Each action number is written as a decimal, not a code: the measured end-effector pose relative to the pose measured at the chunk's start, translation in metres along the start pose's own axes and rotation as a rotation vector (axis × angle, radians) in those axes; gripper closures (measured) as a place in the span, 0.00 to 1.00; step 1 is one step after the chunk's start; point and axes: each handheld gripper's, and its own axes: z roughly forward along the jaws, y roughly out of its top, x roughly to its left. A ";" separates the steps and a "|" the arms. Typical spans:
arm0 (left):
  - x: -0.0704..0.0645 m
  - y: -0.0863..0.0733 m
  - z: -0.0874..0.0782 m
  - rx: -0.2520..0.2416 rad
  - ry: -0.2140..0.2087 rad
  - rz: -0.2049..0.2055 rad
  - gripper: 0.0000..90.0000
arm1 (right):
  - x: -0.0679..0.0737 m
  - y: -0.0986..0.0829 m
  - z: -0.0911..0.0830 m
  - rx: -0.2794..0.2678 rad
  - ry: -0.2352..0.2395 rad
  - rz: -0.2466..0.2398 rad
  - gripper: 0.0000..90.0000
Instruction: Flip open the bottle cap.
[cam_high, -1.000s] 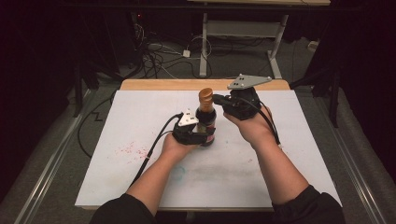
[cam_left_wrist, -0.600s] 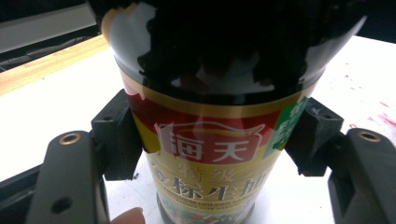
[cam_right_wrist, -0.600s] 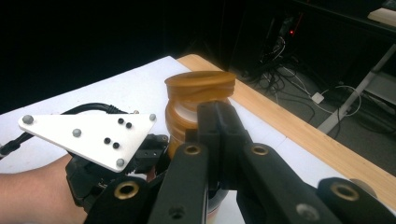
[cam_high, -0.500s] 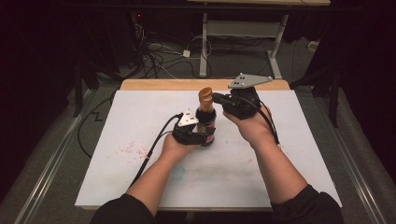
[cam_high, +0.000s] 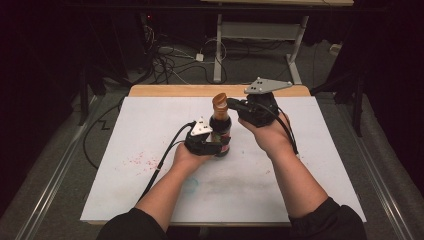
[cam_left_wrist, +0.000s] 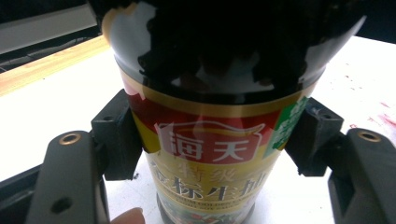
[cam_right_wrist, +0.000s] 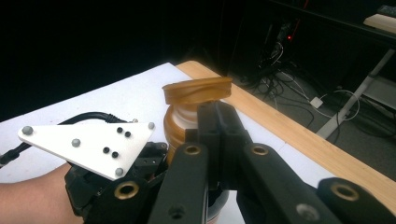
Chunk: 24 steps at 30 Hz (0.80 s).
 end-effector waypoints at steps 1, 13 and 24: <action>0.000 0.000 0.000 0.000 0.000 0.000 0.32 | 0.000 0.000 0.000 -0.001 0.000 0.001 1.00; -0.001 0.000 0.000 0.000 0.002 0.003 0.32 | 0.001 0.011 0.003 -0.017 -0.001 -0.005 1.00; -0.001 0.000 0.000 -0.002 0.001 0.001 0.32 | 0.019 0.041 0.029 -0.022 0.050 -0.046 1.00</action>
